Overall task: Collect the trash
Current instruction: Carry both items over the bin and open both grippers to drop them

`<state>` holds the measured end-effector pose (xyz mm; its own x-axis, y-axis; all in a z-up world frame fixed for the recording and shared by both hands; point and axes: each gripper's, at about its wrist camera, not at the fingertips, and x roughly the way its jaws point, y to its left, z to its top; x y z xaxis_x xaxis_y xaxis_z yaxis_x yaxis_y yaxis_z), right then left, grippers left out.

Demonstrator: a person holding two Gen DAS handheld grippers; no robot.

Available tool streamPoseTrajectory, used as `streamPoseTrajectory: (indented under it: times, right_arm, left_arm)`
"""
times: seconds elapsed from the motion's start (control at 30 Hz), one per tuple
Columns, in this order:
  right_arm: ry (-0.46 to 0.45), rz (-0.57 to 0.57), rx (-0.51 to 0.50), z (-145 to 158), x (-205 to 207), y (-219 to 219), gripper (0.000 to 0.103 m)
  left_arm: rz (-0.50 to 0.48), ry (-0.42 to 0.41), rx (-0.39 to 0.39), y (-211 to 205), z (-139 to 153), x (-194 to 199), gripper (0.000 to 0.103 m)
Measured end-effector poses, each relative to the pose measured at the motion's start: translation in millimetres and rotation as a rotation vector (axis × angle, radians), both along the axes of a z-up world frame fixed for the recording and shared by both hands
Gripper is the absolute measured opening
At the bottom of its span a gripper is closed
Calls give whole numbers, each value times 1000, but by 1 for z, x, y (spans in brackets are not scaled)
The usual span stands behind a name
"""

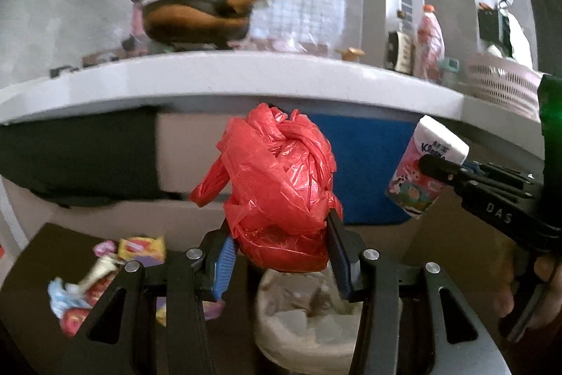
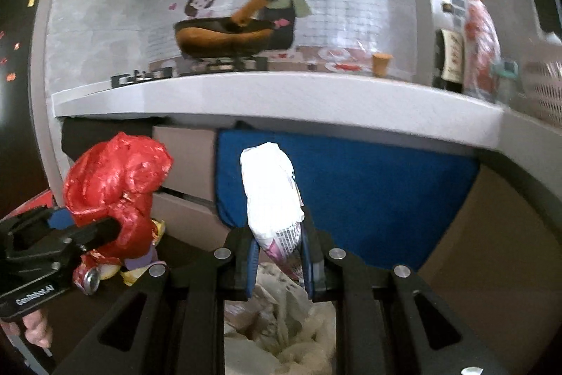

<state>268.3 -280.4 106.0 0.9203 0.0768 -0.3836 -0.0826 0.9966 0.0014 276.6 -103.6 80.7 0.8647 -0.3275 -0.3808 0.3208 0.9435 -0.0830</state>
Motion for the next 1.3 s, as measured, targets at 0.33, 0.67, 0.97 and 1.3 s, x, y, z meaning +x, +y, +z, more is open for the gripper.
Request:
streamPoseTrajectory:
  times: [0.33,0.67,0.97,1.3]
  right_arm:
    - [73,0,66,-41,10,-22,18]
    - [158,14,111,-81,31,-27,19]
    - [215,29,172,-112,43,-33,24]
    - [288,23,198,-148,52,-31,65]
  left_arm:
    - [-34,93,-12,-26,-39,30,48]
    - [-37,189,-14,-28,-77,61,48]
    - [-93,266,-55,-28,-105,81,50]
    - [-193,330,-127,0,-121,96,55]
